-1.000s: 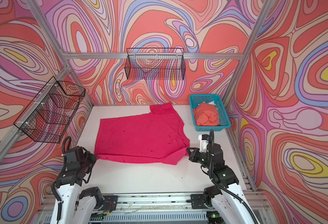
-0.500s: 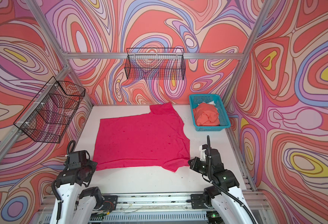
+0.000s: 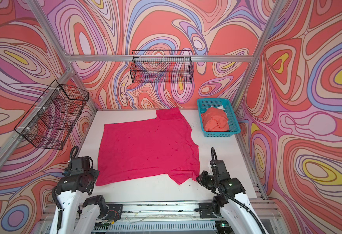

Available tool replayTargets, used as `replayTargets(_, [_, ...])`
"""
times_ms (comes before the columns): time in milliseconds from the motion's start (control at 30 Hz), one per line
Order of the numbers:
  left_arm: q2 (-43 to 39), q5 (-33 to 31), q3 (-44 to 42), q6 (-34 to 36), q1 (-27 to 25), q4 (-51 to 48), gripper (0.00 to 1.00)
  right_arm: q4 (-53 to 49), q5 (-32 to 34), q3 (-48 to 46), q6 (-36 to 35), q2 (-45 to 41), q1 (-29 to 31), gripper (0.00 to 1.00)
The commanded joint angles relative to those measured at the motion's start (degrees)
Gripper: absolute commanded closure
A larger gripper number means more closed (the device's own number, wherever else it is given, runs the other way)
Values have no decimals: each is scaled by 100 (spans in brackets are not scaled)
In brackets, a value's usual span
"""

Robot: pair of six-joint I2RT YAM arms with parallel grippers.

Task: Fold and stack the t-shirts
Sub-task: 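Release the shirt and draw both grippers back toward the robot, then grasp the shirt hem nearest the robot with both grippers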

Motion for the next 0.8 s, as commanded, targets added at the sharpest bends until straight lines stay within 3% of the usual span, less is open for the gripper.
replayTargets(0, [88, -377, 388, -22, -52, -348, 43, 28, 215, 428, 13, 148, -5, 53])
replayTargets(100, [195, -6, 429, 219, -142, 24, 37, 180, 429, 826, -158, 445, -17, 49])
replayTargets(333, [1206, 1628, -157, 567, -879, 1808, 40, 1399, 663, 1361, -774, 1998, 166, 47])
replayTargets(500, [2415, 1934, -213, 679, -1483, 2838, 41, 2515, 1374, 1610, -1052, 3584, 963, 46])
replayTargets(767, [4065, 2041, -52, 893, -1495, 3551, 41, 3467, 1803, 1525, -1072, 5167, 1000, 45])
